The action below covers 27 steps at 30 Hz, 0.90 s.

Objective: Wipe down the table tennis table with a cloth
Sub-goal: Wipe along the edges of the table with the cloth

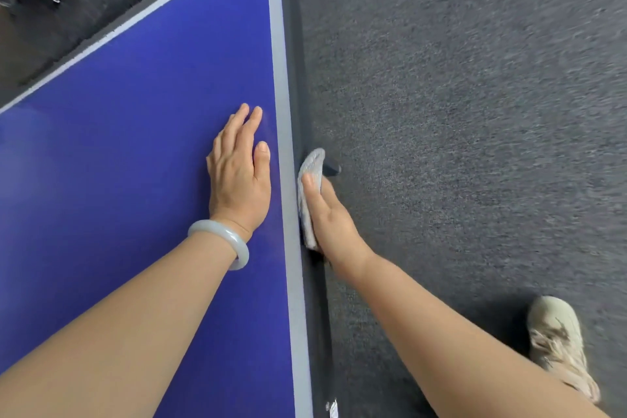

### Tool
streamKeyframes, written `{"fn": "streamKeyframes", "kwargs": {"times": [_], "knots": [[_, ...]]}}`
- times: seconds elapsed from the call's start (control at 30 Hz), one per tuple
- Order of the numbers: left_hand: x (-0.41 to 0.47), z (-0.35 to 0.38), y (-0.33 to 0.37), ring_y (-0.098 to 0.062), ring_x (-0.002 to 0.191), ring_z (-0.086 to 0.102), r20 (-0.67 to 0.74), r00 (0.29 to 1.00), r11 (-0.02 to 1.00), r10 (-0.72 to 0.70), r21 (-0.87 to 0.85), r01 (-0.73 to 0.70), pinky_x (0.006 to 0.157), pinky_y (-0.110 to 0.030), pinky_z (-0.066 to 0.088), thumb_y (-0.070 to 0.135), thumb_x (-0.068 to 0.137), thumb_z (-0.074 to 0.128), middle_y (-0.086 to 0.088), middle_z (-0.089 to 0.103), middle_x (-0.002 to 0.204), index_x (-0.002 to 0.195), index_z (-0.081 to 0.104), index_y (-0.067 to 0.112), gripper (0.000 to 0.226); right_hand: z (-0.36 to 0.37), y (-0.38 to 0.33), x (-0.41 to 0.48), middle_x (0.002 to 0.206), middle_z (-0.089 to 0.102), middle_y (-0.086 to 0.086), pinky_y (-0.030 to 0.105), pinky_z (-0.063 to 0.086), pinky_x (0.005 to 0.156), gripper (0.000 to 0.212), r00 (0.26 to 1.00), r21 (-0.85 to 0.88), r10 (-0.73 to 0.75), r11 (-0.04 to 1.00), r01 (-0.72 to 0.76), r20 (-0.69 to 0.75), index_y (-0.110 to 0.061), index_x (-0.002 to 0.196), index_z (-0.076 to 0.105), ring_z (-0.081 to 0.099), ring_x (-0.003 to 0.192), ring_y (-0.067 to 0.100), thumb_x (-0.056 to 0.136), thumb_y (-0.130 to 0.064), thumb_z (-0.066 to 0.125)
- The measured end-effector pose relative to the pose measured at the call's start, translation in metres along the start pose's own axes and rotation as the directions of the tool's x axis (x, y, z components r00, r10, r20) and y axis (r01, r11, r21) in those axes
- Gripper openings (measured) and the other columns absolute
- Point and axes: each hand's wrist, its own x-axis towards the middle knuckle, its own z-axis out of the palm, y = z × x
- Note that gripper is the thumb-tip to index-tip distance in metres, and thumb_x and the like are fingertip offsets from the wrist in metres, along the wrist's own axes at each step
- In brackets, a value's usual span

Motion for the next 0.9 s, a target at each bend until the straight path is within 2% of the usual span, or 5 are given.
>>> {"fn": "streamKeyframes", "kwargs": {"times": [0.3,0.47,0.53,0.8,0.9], "knots": [[-0.002,0.0,0.003,-0.019,0.147,0.021,-0.022,0.999,0.995,0.048,0.086,-0.046,0.119,-0.033,0.014,0.023,0.106,0.029,0.0,0.026,0.16,0.152,0.034,0.018,0.046,-0.011,0.068,-0.092,0.132,0.052,0.022,0.017,0.038,0.095,0.051,0.962,-0.096,0.197,0.979,-0.181,0.191,0.002,0.128,0.043,0.049,0.125,0.022,0.105,-0.043,0.036],[-0.032,-0.006,0.022,-0.027,0.139,0.032,-0.046,0.996,0.991,-0.083,0.106,0.087,0.113,-0.038,0.024,0.017,0.104,0.037,-0.01,0.036,0.152,0.146,0.042,0.009,0.043,-0.009,0.064,-0.09,0.144,0.041,-0.014,0.012,0.032,0.092,0.069,0.947,-0.089,0.252,0.967,-0.239,0.201,-0.001,0.148,0.025,0.011,0.132,-0.004,0.103,-0.052,0.036],[-0.071,-0.008,0.032,-0.025,0.14,0.032,-0.013,0.998,0.996,-0.067,0.052,0.068,0.113,-0.037,0.022,0.015,0.103,0.04,-0.009,0.037,0.152,0.145,0.043,0.008,0.043,-0.008,0.063,-0.089,0.123,0.036,-0.038,0.008,0.024,0.096,0.068,0.95,-0.064,0.245,0.969,-0.237,0.193,-0.014,0.155,0.023,0.032,0.117,-0.021,0.102,-0.054,0.036],[-0.231,-0.023,0.0,-0.006,0.15,0.004,0.163,0.987,0.997,-0.008,0.083,-0.005,0.121,-0.035,0.012,0.036,0.102,0.022,0.01,0.009,0.164,0.156,0.019,0.023,0.055,-0.004,0.05,-0.101,0.154,0.04,-0.008,0.037,0.021,0.122,0.061,0.963,-0.054,0.21,0.978,-0.204,0.171,-0.024,0.152,0.031,0.034,0.142,0.01,0.101,-0.058,0.035],[-0.24,-0.014,-0.001,-0.011,0.151,0.005,0.123,0.992,0.998,-0.008,0.065,0.0,0.123,-0.041,0.009,0.032,0.102,0.016,0.004,0.01,0.164,0.155,0.017,0.016,0.056,0.001,0.068,-0.125,0.154,0.038,-0.011,0.023,0.021,0.121,0.05,0.992,-0.056,0.047,0.998,-0.041,0.114,-0.025,0.155,0.025,0.032,0.142,-0.001,0.107,-0.037,0.035]]}}
